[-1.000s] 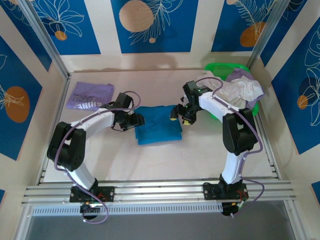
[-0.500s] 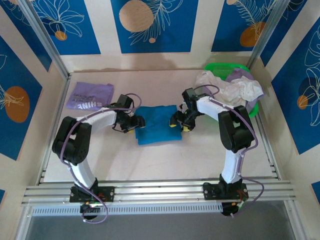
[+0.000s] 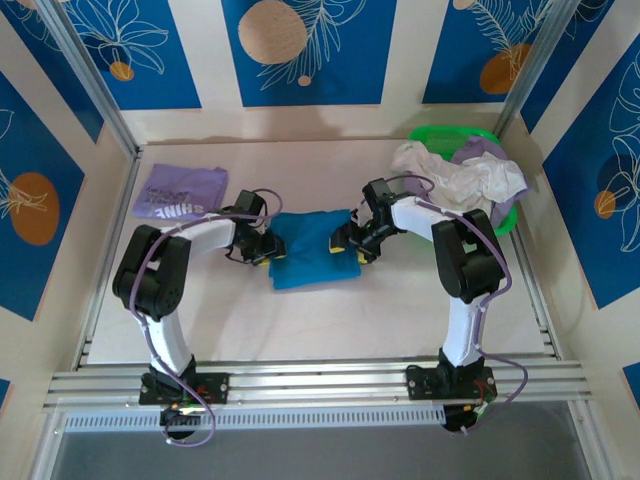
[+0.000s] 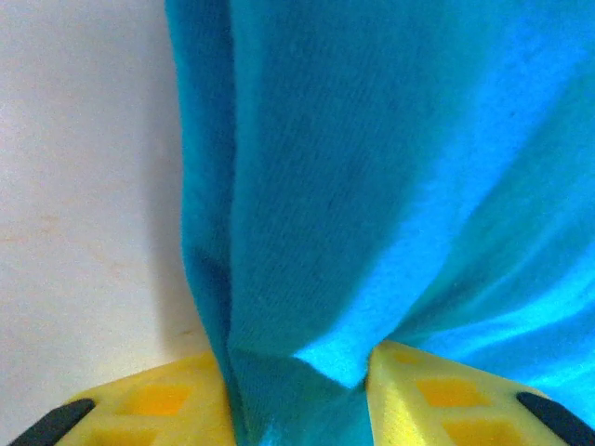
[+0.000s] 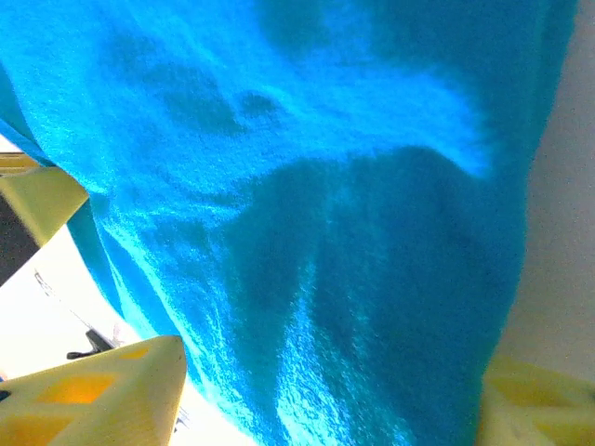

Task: Fold and stack the t-shirts

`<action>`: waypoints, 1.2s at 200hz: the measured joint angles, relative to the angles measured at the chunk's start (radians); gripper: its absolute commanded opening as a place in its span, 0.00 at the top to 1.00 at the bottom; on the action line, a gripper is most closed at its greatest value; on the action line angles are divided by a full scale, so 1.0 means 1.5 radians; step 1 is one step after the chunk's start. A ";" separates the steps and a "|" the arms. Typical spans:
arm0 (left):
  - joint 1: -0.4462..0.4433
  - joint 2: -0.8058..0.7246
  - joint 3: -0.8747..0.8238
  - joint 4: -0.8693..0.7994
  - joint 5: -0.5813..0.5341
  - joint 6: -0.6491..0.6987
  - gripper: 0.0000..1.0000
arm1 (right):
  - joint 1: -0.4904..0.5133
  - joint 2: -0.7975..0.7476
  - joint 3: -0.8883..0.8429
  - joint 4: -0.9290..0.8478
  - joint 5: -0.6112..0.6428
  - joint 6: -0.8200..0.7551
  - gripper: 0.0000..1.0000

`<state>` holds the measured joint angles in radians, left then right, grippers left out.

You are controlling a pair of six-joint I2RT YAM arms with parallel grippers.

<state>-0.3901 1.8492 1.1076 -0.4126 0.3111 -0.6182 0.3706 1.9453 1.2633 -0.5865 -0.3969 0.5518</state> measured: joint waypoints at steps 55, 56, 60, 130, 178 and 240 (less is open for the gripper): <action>-0.056 0.025 0.057 -0.052 -0.093 0.035 0.77 | -0.003 -0.003 -0.014 0.006 -0.003 0.000 0.33; -0.058 0.026 0.059 -0.052 -0.095 0.035 0.78 | -0.003 -0.003 -0.014 0.007 -0.003 0.000 0.33; -0.062 0.028 0.063 -0.052 -0.098 0.037 0.79 | -0.003 -0.004 -0.018 0.007 -0.003 0.000 0.33; -0.078 0.045 0.106 -0.070 -0.160 0.093 1.00 | -0.028 -0.055 -0.057 0.024 -0.037 0.012 0.29; -0.074 0.029 0.119 -0.138 -0.235 0.137 1.00 | -0.064 -0.131 -0.074 0.007 -0.013 0.010 0.19; -0.060 -0.001 0.139 -0.190 -0.275 0.175 0.86 | -0.074 -0.180 -0.077 -0.016 0.003 0.009 0.18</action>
<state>-0.4801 1.8477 1.3159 -0.6971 -0.1009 -0.3557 0.2596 1.6760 1.1473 -0.6098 -0.3923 0.5659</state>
